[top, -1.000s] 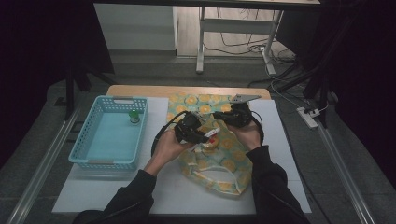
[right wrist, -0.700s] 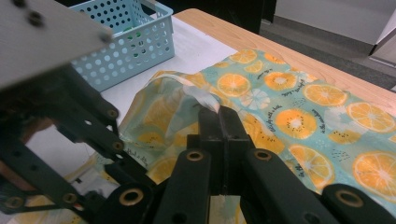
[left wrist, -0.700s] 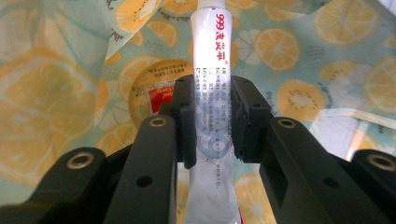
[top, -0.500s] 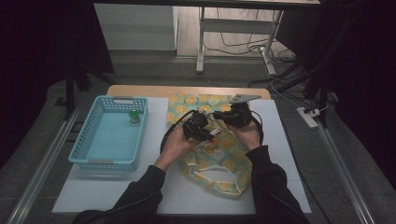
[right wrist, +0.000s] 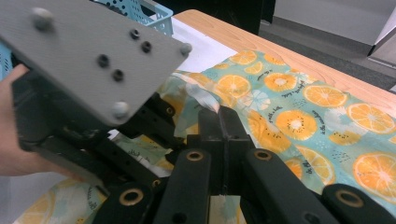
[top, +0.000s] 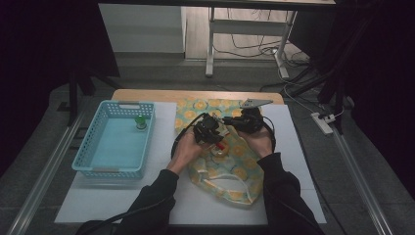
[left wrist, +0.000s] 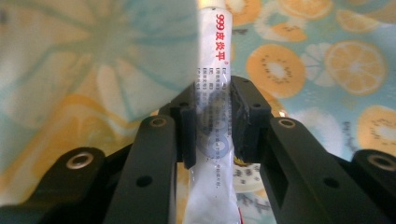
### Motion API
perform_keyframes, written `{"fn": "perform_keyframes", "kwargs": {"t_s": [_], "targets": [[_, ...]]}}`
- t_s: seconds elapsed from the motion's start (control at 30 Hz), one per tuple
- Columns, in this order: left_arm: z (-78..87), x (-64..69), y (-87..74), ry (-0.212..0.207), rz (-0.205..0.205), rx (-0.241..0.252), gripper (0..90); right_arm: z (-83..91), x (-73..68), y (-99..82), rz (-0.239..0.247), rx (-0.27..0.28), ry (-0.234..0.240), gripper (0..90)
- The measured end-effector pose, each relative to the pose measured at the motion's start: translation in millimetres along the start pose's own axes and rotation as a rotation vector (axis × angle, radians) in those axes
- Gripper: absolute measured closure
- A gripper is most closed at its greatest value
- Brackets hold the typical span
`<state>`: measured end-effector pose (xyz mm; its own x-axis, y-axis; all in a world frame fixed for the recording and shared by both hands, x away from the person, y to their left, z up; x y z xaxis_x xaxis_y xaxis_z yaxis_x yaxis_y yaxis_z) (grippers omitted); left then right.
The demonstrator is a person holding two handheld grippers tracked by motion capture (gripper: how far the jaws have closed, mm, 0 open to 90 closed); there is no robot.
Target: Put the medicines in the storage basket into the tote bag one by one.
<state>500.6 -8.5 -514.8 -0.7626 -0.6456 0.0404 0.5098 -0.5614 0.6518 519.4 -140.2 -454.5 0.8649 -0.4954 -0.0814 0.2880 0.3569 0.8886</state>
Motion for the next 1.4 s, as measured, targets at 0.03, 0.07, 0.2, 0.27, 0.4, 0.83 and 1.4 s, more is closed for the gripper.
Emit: {"fn": "perform_keyframes", "kwargs": {"t_s": [0.03,0.07,0.2,0.27,0.4,0.83,1.4], "targets": [[-0.7,-1.0,0.0,0.003,0.000,-0.002,72.5,-0.2,-0.1,0.0,0.000,0.001,-0.001,90.0],[-2.1,-2.5,-0.3,0.007,0.000,-0.005,72.5,-0.3,-0.2,0.0,0.000,0.000,0.000,90.0],[-6.0,-7.6,-1.4,0.043,0.001,-0.016,72.4,-1.5,-1.3,-0.3,0.002,-0.004,0.001,90.0],[-7.6,-9.9,-1.9,0.048,0.009,-0.019,72.4,-2.1,-1.8,-0.6,0.004,-0.007,0.001,90.0],[-10.3,-13.5,-3.4,0.066,0.016,-0.024,72.2,-3.4,-2.5,-1.1,0.004,-0.011,0.004,90.0],[-4.1,-9.1,-3.0,0.058,0.021,-0.005,55.4,-3.3,-2.6,-1.1,0.004,-0.011,0.005,90.0],[32.2,11.8,-2.4,-0.100,0.009,0.075,26.8,-2.3,0.0,-2.3,-0.004,-0.018,0.007,90.0]]}}
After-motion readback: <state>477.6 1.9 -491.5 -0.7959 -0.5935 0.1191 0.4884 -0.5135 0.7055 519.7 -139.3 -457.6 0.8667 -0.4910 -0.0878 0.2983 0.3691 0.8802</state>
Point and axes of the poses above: each handheld gripper's, and its own axes: z roughly backward along the jaws, y roughly out of its top, x roughly to its right, the point moved 4 cm from there along -z, roughly forward along the jaws, and after that the axes turned 4 degrees about x, right-handed, at the moved point
